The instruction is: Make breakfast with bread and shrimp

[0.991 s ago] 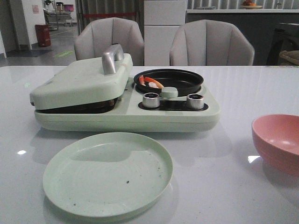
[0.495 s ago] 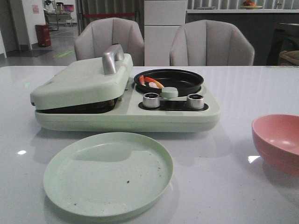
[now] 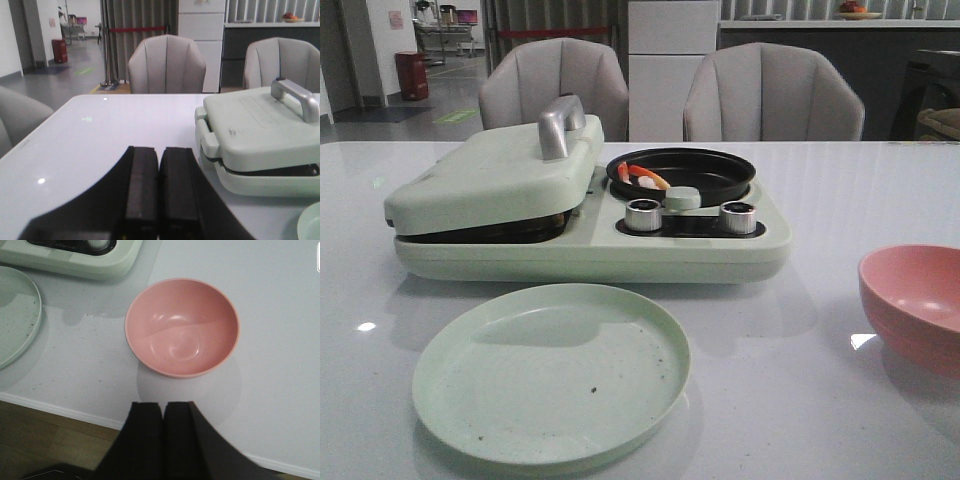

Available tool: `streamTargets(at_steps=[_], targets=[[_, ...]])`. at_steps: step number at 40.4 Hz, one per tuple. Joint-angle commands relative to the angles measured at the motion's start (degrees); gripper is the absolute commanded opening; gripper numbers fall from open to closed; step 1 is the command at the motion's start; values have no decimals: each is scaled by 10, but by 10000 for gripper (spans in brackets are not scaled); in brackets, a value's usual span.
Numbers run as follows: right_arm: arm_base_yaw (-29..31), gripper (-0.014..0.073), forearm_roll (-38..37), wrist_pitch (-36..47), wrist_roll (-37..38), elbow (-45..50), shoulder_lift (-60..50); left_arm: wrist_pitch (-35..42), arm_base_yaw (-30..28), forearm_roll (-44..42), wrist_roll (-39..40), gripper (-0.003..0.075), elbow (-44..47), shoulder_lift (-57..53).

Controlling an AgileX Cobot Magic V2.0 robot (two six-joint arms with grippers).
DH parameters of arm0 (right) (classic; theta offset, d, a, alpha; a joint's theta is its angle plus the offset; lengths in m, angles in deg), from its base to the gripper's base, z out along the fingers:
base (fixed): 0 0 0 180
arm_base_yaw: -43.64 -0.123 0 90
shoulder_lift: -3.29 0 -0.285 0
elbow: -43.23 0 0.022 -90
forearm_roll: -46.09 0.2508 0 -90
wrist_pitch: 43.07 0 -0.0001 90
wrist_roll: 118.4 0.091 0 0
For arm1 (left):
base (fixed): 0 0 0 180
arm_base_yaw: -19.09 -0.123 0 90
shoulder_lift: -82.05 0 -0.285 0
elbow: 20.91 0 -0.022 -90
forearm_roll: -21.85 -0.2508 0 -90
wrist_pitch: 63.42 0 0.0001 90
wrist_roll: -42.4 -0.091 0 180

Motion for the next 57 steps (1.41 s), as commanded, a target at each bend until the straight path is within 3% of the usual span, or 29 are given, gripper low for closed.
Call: streamTargets(at_steps=[1, 57], targets=[[0, 48, -2, 36, -8, -15, 1, 73, -1, -8, 4, 102, 17, -10], [2, 48, -3, 40, -8, -3, -14, 78, 19, -11, 4, 101, 17, -9]])
